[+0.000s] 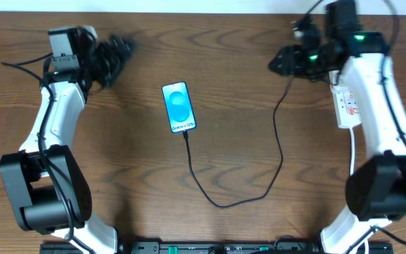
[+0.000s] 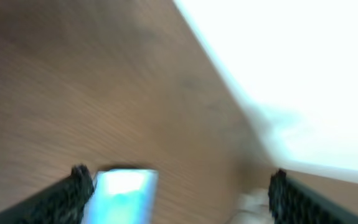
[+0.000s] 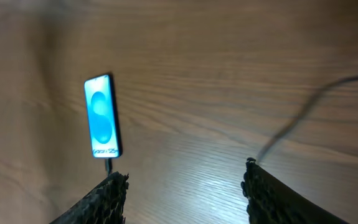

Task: Plug charger to phone and switch on socket
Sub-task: 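Move the left gripper back left and the right gripper toward the power strip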

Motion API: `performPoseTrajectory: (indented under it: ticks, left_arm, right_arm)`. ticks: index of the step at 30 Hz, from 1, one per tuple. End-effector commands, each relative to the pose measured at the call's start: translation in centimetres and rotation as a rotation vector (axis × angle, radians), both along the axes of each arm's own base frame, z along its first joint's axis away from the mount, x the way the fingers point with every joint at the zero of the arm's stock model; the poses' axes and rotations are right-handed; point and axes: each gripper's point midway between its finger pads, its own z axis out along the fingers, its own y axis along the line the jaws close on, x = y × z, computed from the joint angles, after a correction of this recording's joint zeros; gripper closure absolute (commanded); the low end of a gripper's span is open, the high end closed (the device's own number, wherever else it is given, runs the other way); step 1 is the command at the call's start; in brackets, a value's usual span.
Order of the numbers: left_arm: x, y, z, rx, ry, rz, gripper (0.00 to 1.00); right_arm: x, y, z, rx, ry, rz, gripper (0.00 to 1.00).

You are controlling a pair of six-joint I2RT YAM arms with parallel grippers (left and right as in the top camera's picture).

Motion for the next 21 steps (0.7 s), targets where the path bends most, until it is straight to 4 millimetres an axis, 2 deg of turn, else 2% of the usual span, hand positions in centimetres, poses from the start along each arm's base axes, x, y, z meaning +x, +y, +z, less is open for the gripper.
performPoseTrajectory:
  ticks: [1,6,10,15,18,21]
  left_arm:
    - [0.3,-0.8,1.5,-0.471,0.250,0.247,0.08]
    - [0.2,-0.8,1.4,-0.473,0.256,0.248,0.08]
    - [0.8,0.9,0.6,-0.362,0.205,0.306,0.08]
    - [0.9,4.1,-1.2,-0.006,0.108,0.316,0.08]
    - [-0.9,7.3,-4.0,0.296,0.169,0.333,0.08]
    - [-2.9,9.1,-5.7,0.397,0.275,0.390,0.08]
  right_arm:
    - [0.0,-1.8,0.7,-0.020,-0.017,-0.029,0.42]
    - [-0.1,-2.2,0.5,-0.020,-0.006,-0.039,0.42]
    - [0.1,-2.8,0.3,-0.056,-0.010,-0.055,0.41]
    - [0.2,-3.4,0.0,-0.092,-0.009,-0.072,0.40]
    - [0.2,-3.4,0.0,-0.092,-0.008,-0.073,0.40]
    - [0.0,-3.5,-0.1,-0.094,0.000,-0.073,0.40]
